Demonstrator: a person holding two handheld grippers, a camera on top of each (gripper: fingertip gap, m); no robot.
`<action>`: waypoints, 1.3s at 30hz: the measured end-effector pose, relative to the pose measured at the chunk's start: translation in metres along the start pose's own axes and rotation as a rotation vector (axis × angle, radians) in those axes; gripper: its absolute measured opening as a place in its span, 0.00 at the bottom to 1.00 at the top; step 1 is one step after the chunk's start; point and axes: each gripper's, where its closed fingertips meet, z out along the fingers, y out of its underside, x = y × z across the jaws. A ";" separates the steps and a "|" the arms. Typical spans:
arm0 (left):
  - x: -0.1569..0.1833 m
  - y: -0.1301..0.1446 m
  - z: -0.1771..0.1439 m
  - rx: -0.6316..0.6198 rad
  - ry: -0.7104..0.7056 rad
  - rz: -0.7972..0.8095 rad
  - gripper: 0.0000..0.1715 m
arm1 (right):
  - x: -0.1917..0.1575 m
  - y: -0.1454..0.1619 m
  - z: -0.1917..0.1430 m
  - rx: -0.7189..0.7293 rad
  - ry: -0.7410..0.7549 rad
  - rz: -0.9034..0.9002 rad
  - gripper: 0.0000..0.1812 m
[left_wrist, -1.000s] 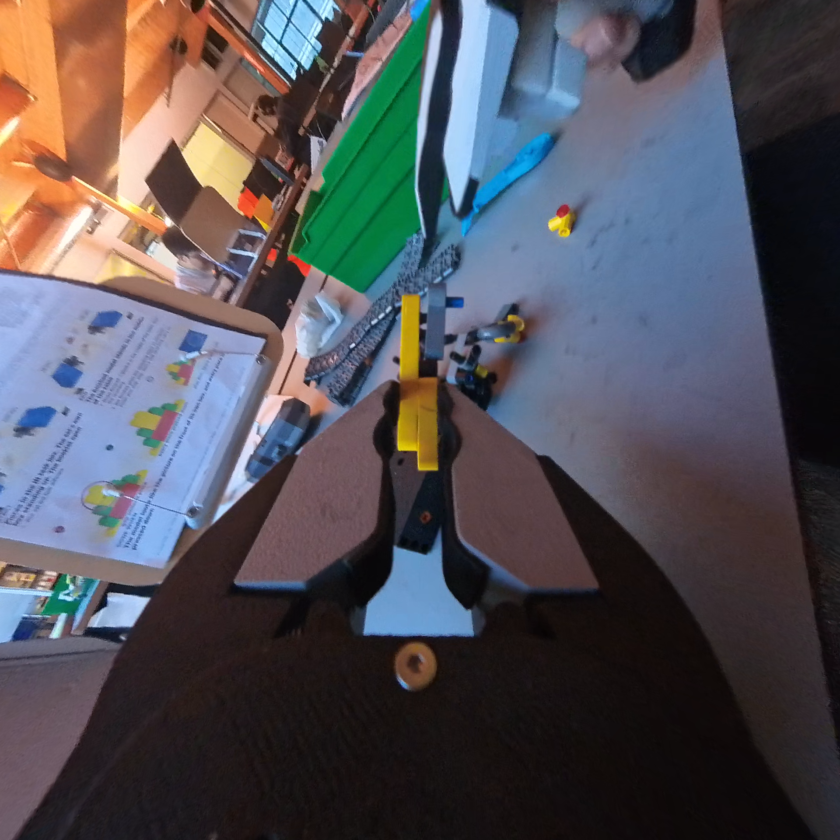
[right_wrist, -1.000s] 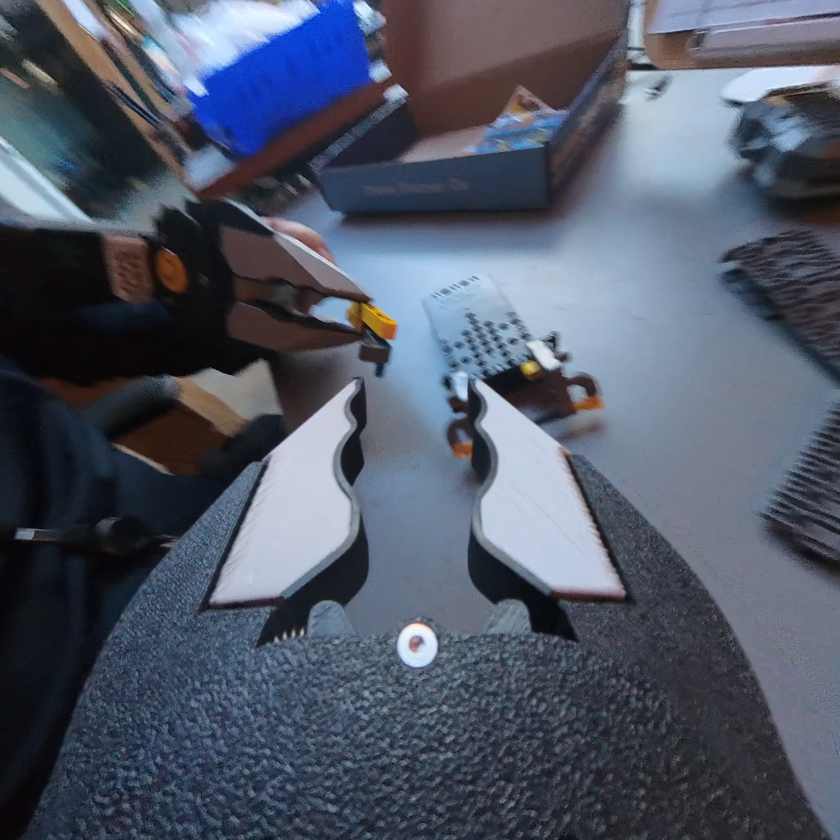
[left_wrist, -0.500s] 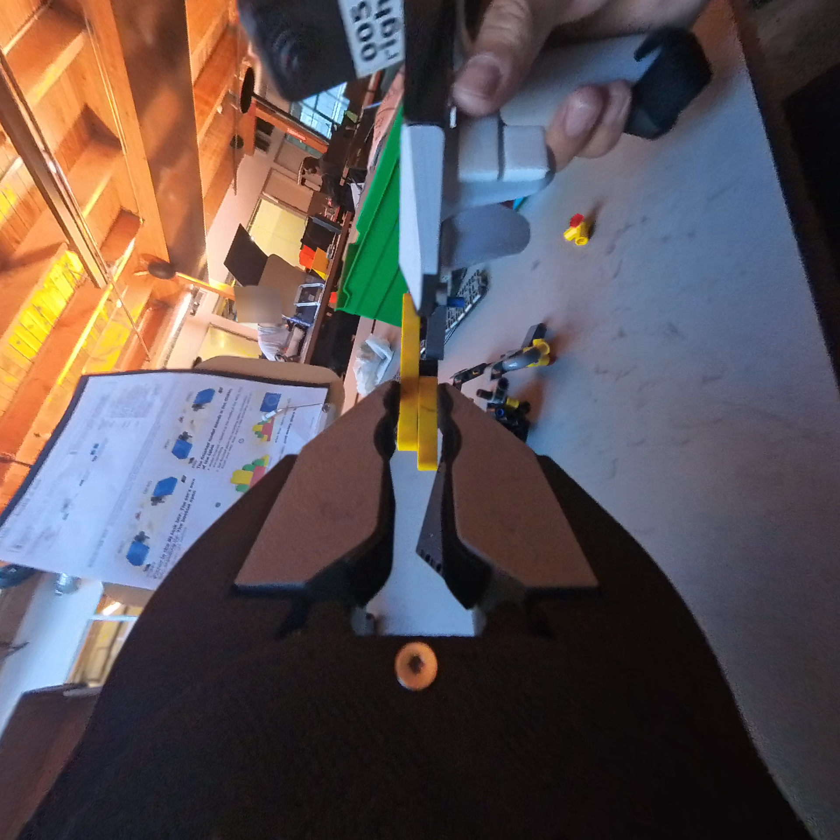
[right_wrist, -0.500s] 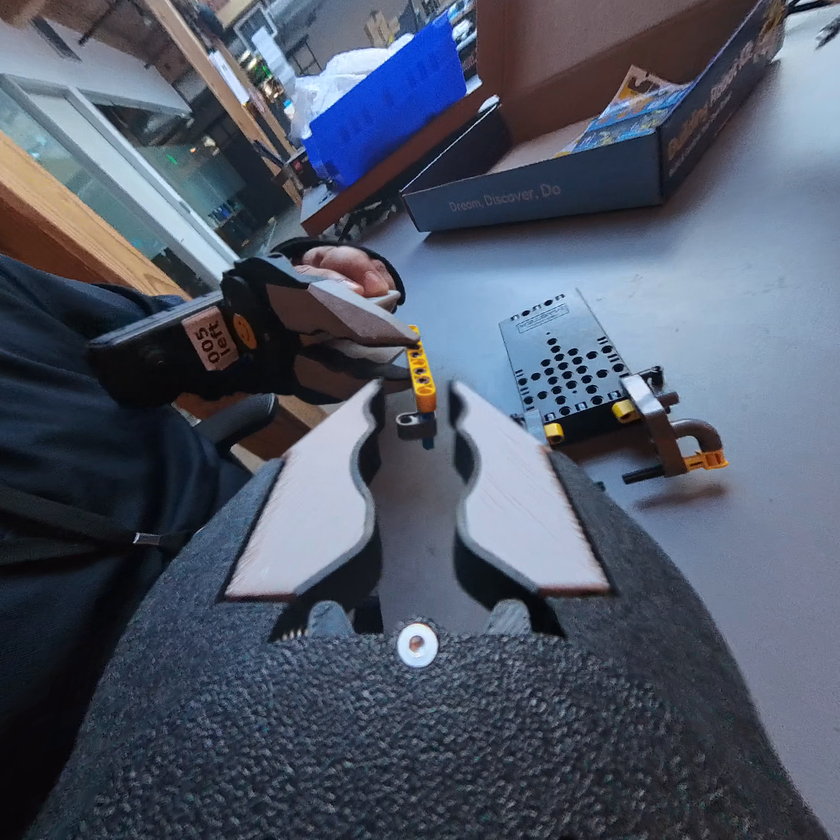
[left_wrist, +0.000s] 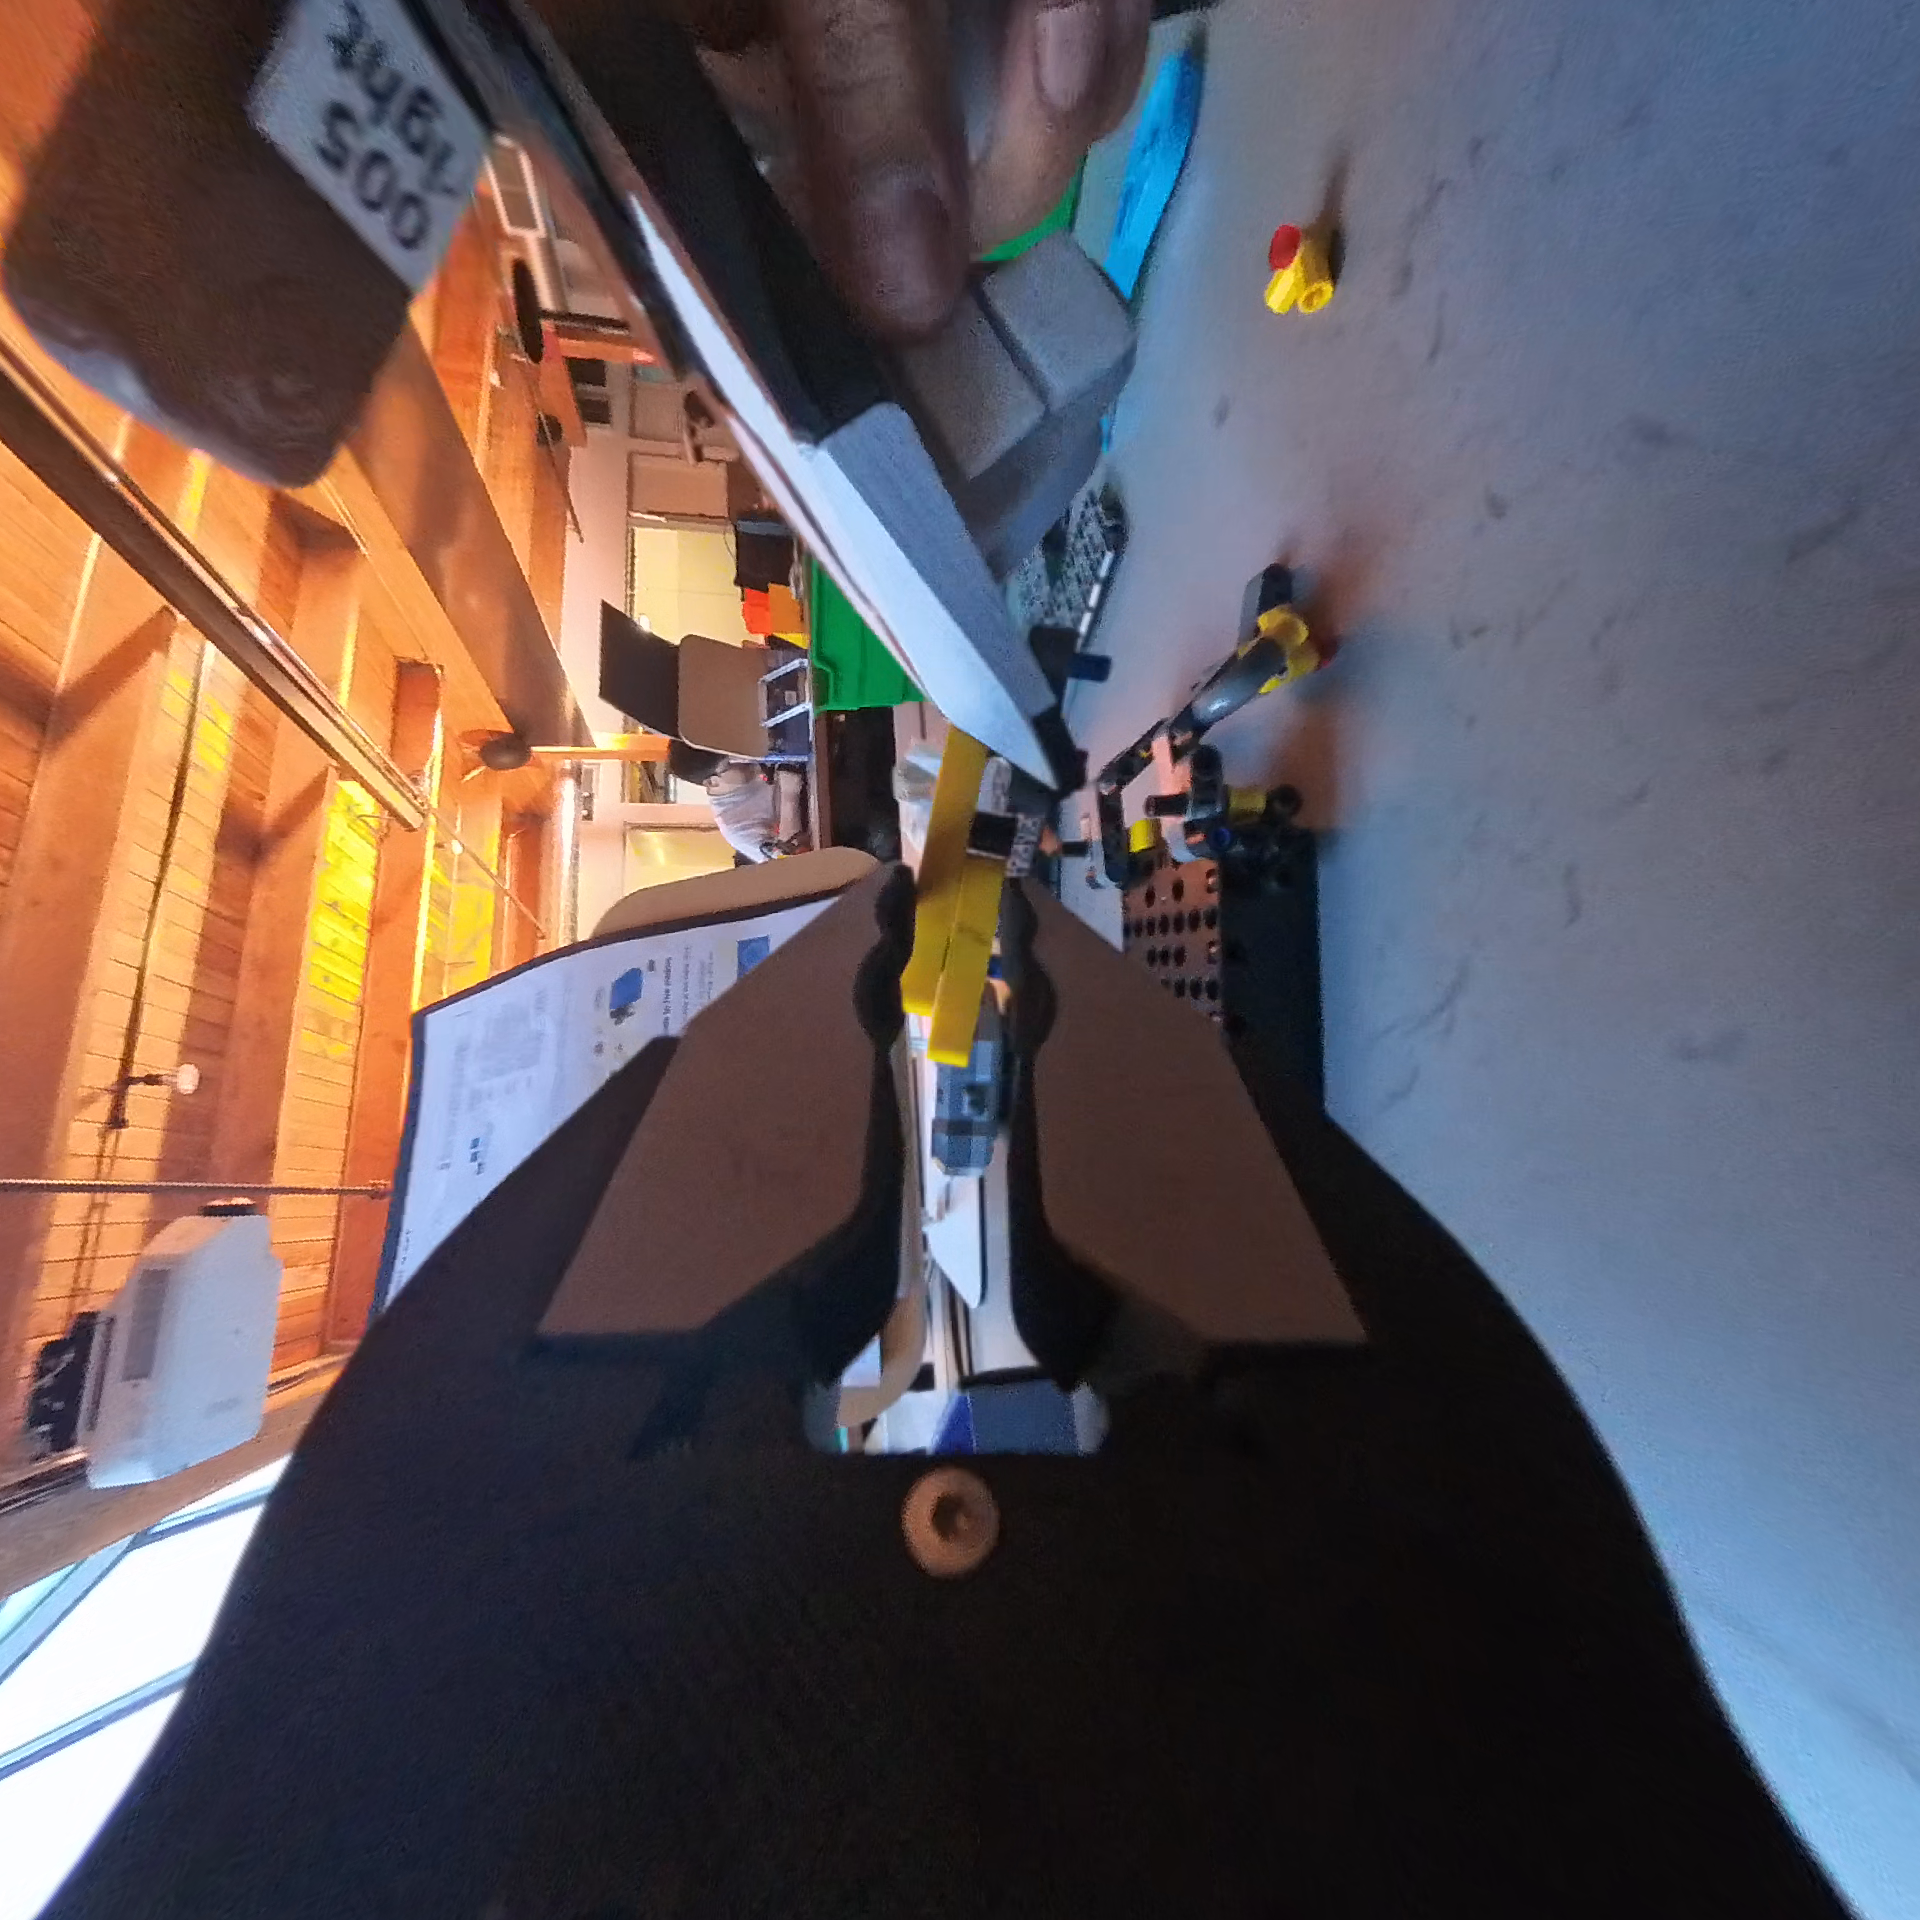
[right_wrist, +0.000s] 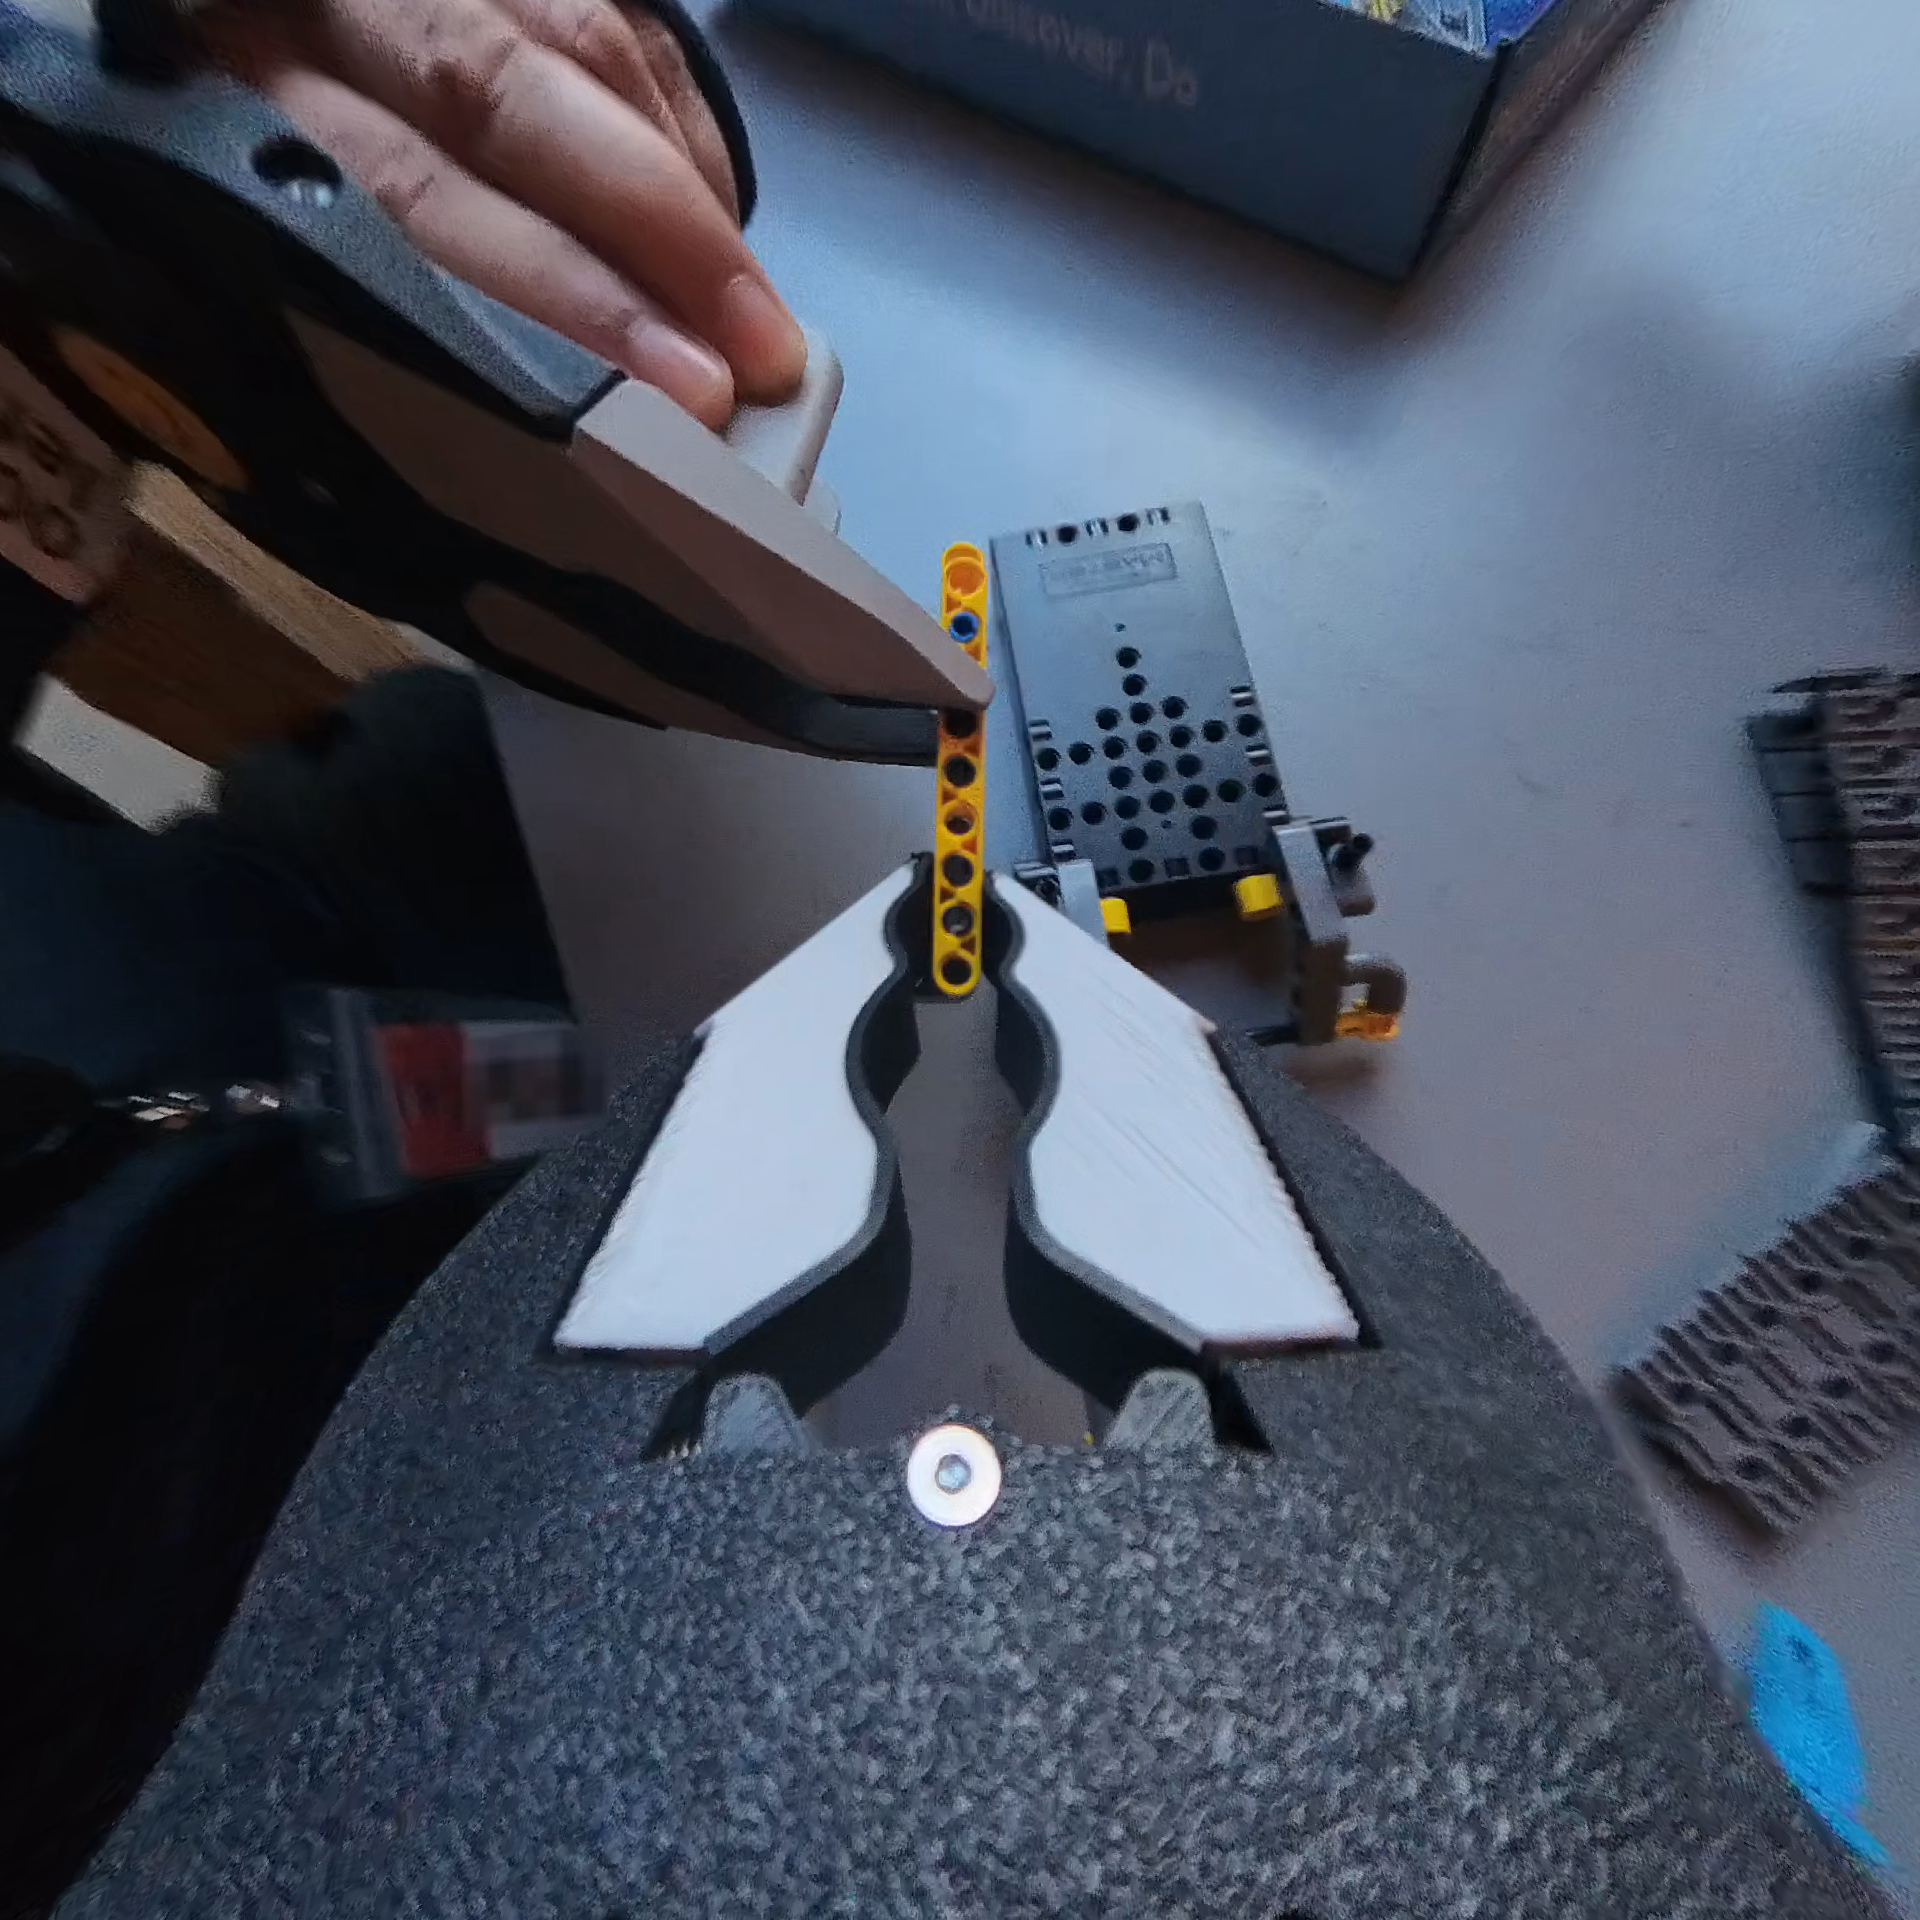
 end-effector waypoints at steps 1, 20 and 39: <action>0.004 0.002 0.002 -0.008 0.008 -0.008 0.08 | 0.002 0.003 0.000 -0.033 0.038 -0.041 0.03; 0.002 -0.016 0.007 0.078 0.636 -0.806 0.03 | 0.008 -0.023 -0.040 0.087 0.234 -0.415 0.09; -0.045 -0.057 0.014 0.633 0.617 -1.646 0.04 | 0.000 -0.050 -0.087 0.828 -0.152 0.081 0.06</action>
